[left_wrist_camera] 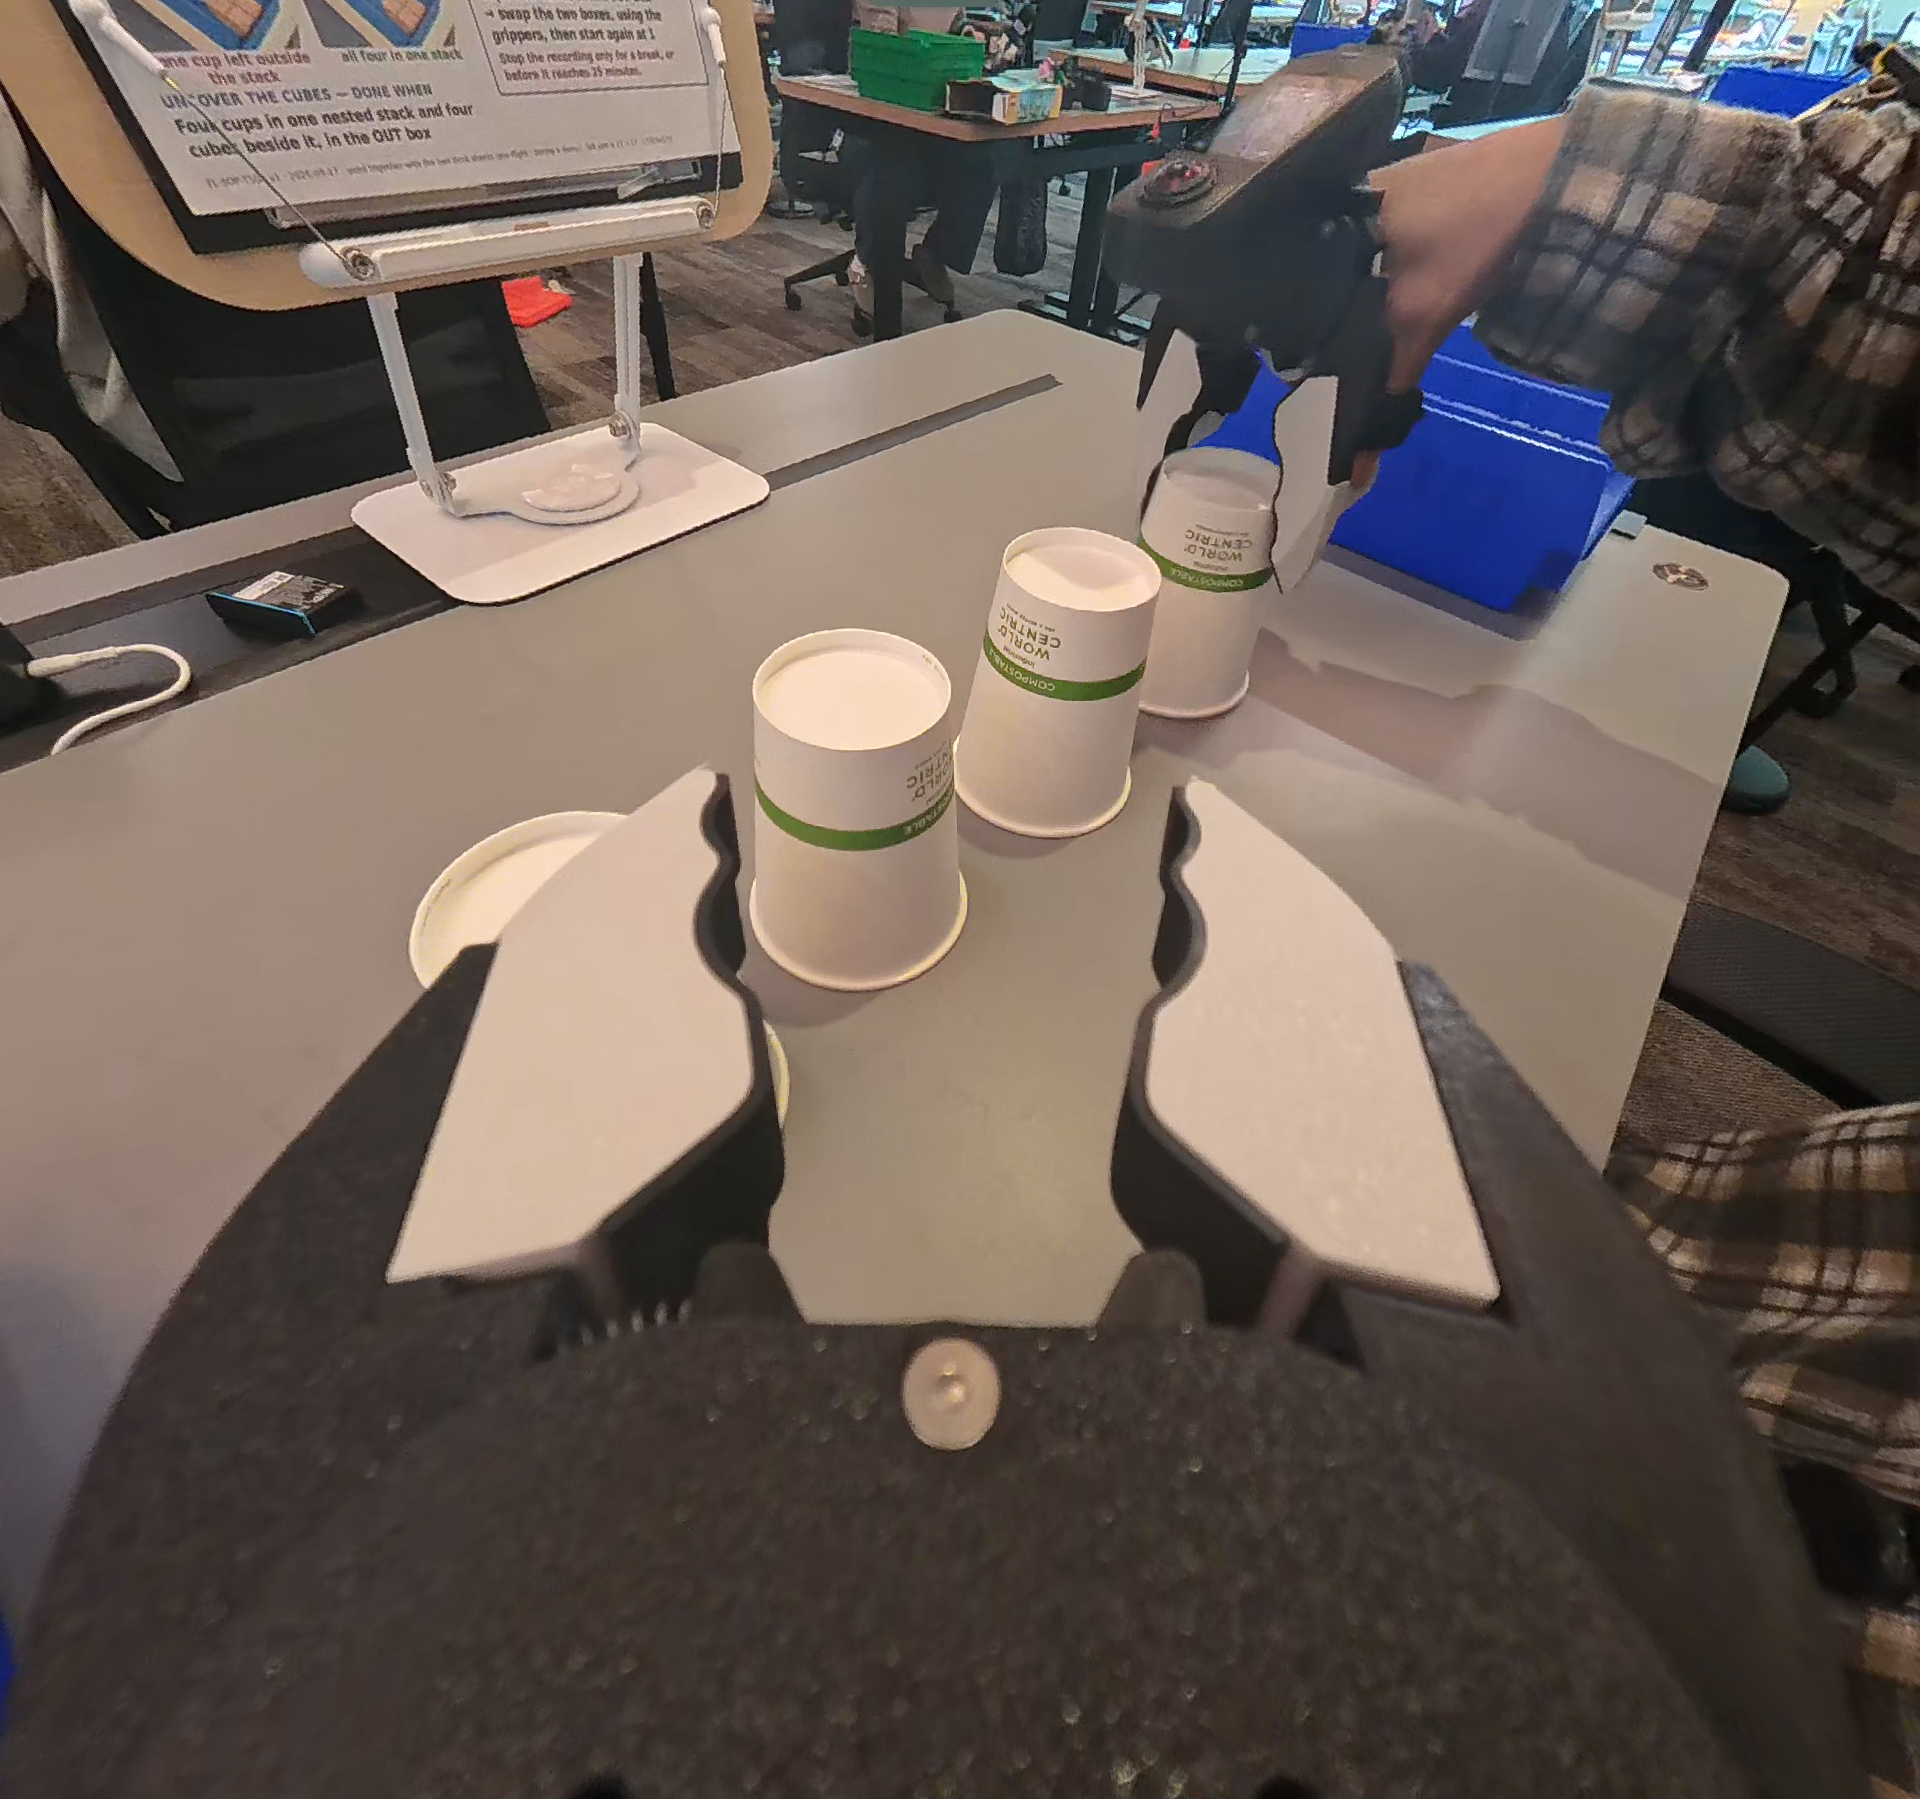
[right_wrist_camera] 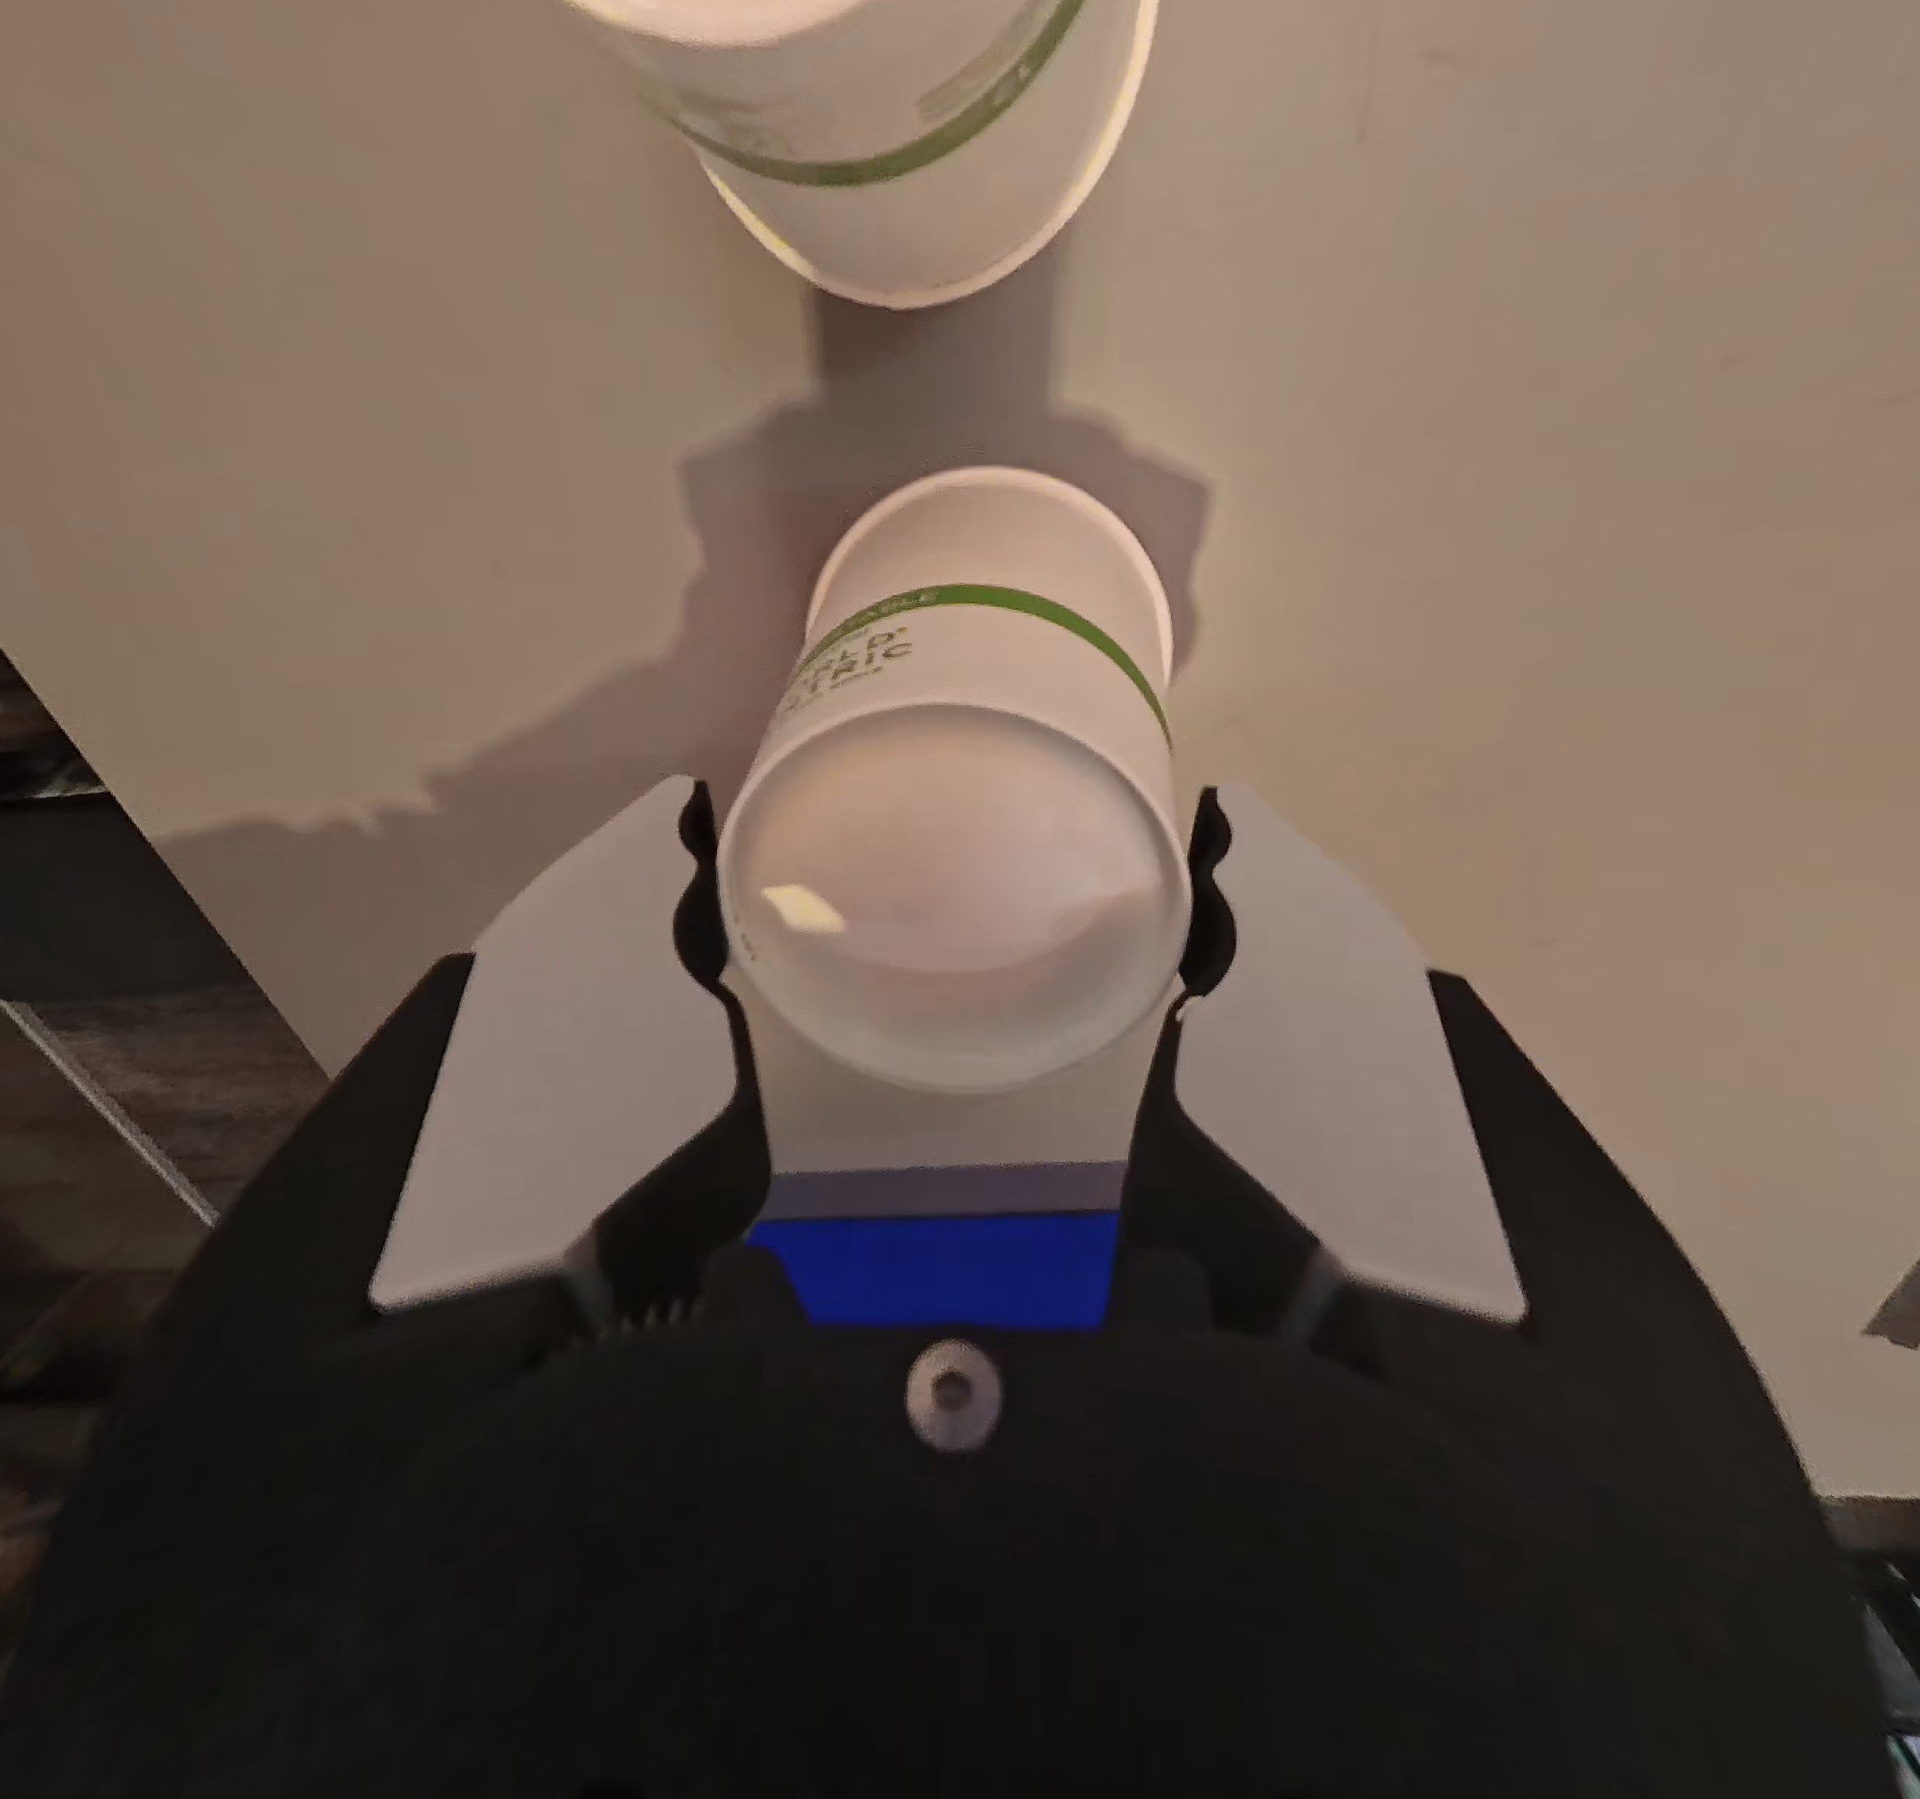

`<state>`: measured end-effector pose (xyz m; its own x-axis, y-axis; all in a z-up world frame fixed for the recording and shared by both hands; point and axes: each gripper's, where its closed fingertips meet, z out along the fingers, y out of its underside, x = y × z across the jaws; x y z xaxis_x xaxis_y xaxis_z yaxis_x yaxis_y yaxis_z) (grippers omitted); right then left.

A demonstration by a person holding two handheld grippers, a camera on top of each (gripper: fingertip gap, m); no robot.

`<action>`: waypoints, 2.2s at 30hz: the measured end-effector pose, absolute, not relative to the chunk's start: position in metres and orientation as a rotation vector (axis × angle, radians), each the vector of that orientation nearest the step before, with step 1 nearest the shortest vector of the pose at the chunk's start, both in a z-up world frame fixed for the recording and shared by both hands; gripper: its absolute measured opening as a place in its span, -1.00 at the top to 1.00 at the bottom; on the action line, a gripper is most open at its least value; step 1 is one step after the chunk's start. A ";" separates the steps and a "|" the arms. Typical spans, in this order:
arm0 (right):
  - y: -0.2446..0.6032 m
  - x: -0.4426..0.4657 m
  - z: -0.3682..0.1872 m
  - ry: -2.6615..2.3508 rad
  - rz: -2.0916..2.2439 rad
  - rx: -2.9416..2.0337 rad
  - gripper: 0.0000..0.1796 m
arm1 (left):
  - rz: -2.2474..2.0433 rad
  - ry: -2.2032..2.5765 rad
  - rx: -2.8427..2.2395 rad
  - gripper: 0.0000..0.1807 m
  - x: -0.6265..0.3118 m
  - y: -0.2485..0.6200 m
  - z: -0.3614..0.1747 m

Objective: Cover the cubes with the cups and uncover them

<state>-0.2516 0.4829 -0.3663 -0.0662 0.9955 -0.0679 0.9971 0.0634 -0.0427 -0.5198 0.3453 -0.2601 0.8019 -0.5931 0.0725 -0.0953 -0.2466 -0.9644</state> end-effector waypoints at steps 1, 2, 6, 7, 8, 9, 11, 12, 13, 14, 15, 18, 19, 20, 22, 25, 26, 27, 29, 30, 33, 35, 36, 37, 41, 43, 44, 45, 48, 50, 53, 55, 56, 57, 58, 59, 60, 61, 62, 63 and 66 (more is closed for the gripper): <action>0.483 -0.253 -0.363 2.277 -0.136 2.145 0.04 | -0.520 0.529 -1.779 0.15 -0.520 0.345 -0.260; 0.482 -0.255 -0.359 2.287 -0.151 2.154 0.04 | -0.530 0.525 -1.777 0.15 -0.520 0.345 -0.260; 0.477 -0.256 -0.340 2.306 -0.160 2.155 0.04 | -0.600 0.501 -1.758 0.15 -0.518 0.344 -0.257; 0.475 -0.257 -0.337 2.313 -0.172 2.153 0.04 | -0.619 0.496 -1.756 0.15 -0.517 0.344 -0.257; 0.473 -0.258 -0.333 2.318 -0.176 2.153 0.04 | -0.637 0.492 -1.754 0.15 -0.517 0.344 -0.257; 0.473 -0.257 -0.329 2.323 -0.164 2.156 0.04 | -0.652 0.489 -1.751 0.15 -0.516 0.343 -0.257; 0.473 -0.257 -0.318 2.348 -0.151 2.170 0.04 | -0.676 0.481 -1.743 0.14 -0.515 0.343 -0.256; 0.473 -0.258 -0.311 2.362 -0.164 2.186 0.04 | -0.688 0.476 -1.738 0.14 -0.514 0.343 -0.255; 0.473 -0.259 -0.304 2.375 -0.191 2.206 0.04 | -0.700 0.468 -1.732 0.14 -0.514 0.343 -0.254; 0.473 -0.260 -0.296 2.390 -0.216 2.231 0.04 | -0.712 0.459 -1.724 0.15 -0.514 0.343 -0.253; 0.474 -0.260 -0.287 2.407 -0.241 2.258 0.05 | -0.725 0.451 -1.717 0.15 -0.513 0.343 -0.252; 0.470 -0.265 -0.258 2.488 -0.388 2.357 0.05 | -0.772 0.435 -1.700 0.15 -0.508 0.343 -0.250; 0.467 -0.269 -0.247 2.530 -0.477 2.393 0.05 | -0.790 0.427 -1.694 0.15 -0.505 0.343 -0.250; 0.461 -0.274 -0.236 2.578 -0.586 2.423 0.05 | -0.812 0.416 -1.687 0.15 -0.502 0.343 -0.250; 0.447 -0.283 -0.217 2.674 -0.833 2.470 0.05 | -0.883 0.394 -1.668 0.15 -0.494 0.344 -0.247; 0.421 -0.298 -0.201 2.774 -1.244 2.486 0.05 | -1.037 0.364 -1.639 0.15 -0.474 0.343 -0.241; 0.410 -0.304 -0.200 2.791 -1.384 2.462 0.05 | -1.089 0.352 -1.624 0.15 -0.467 0.342 -0.238; 0.400 -0.310 -0.202 2.795 -1.505 2.436 0.05 | -1.135 0.347 -1.610 0.16 -0.459 0.341 -0.236; 0.383 -0.322 -0.210 2.787 -1.681 2.414 0.05 | -1.209 0.363 -1.595 0.18 -0.442 0.336 -0.234; 0.375 -0.329 -0.215 2.781 -1.752 2.402 0.05 | -1.237 0.380 -1.590 0.20 -0.434 0.333 -0.233; 0.359 -0.343 -0.230 2.763 -1.891 2.372 0.05 | -1.272 0.432 -1.589 0.22 -0.415 0.323 -0.235; 0.349 -0.351 -0.240 2.744 -1.960 2.318 0.05 | -1.286 0.464 -1.593 0.23 -0.406 0.317 -0.236; 0.346 -0.354 -0.243 2.727 -1.987 2.304 0.05 | -1.288 0.476 -1.599 0.24 -0.403 0.315 -0.237; 0.343 -0.357 -0.246 2.722 -2.015 2.285 0.05 | -1.287 0.487 -1.603 0.26 -0.400 0.312 -0.238; 0.331 -0.366 -0.249 2.722 -2.081 2.235 0.05 | -1.286 0.557 -1.611 0.46 -0.390 0.303 -0.241; 0.323 -0.368 -0.254 2.768 -2.051 2.194 0.05 | -1.275 0.614 -1.595 0.72 -0.388 0.297 -0.239; 0.319 -0.369 -0.258 2.778 -2.039 2.166 0.05 | -1.268 0.657 -1.584 0.86 -0.387 0.294 -0.238; 0.317 -0.368 -0.264 2.798 -1.989 2.144 0.05 | -1.272 0.712 -1.589 0.90 -0.386 0.288 -0.238; 0.313 -0.354 -0.290 2.846 -1.720 2.107 -0.13 | -1.104 0.946 -1.683 0.99 -0.384 0.278 -0.250; 0.315 -0.338 -0.303 2.803 -1.546 2.101 -0.37 | -0.884 1.147 -1.737 1.00 -0.389 0.276 -0.261; 0.316 -0.322 -0.299 2.720 -1.460 2.055 -0.36 | -0.637 1.520 -1.706 1.00 -0.390 0.265 -0.272; 0.314 -0.322 -0.285 2.641 -1.519 2.009 -0.29 | -0.481 1.725 -1.653 1.00 -0.388 0.260 -0.277; 0.312 -0.325 -0.278 2.605 -1.554 1.980 -0.26 | -0.432 1.797 -1.625 0.99 -0.385 0.258 -0.278; 0.309 -0.329 -0.271 2.575 -1.588 1.943 -0.24 | -0.404 1.854 -1.595 0.99 -0.381 0.256 -0.278; 0.306 -0.334 -0.266 2.556 -1.610 1.906 -0.23 | -0.383 1.893 -1.570 0.99 -0.377 0.255 -0.277; 0.302 -0.339 -0.262 2.547 -1.625 1.867 -0.23 | -0.366 1.929 -1.548 0.99 -0.374 0.255 -0.277; 0.298 -0.344 -0.259 2.540 -1.638 1.827 -0.23 | -0.351 1.965 -1.524 0.99 -0.371 0.254 -0.277; 0.294 -0.349 -0.257 2.528 -1.649 1.788 -0.22 | -0.338 1.989 -1.496 0.99 -0.368 0.253 -0.276; 0.291 -0.352 -0.257 2.513 -1.651 1.756 -0.22 | -0.330 2.008 -1.466 0.99 -0.365 0.253 -0.275; 0.287 -0.355 -0.258 2.500 -1.643 1.722 -0.22 | -0.331 2.026 -1.438 0.99 -0.362 0.251 -0.275; 0.274 -0.357 -0.266 2.425 -1.609 1.608 -0.06 | -0.324 2.048 -1.380 0.99 -0.355 0.249 -0.271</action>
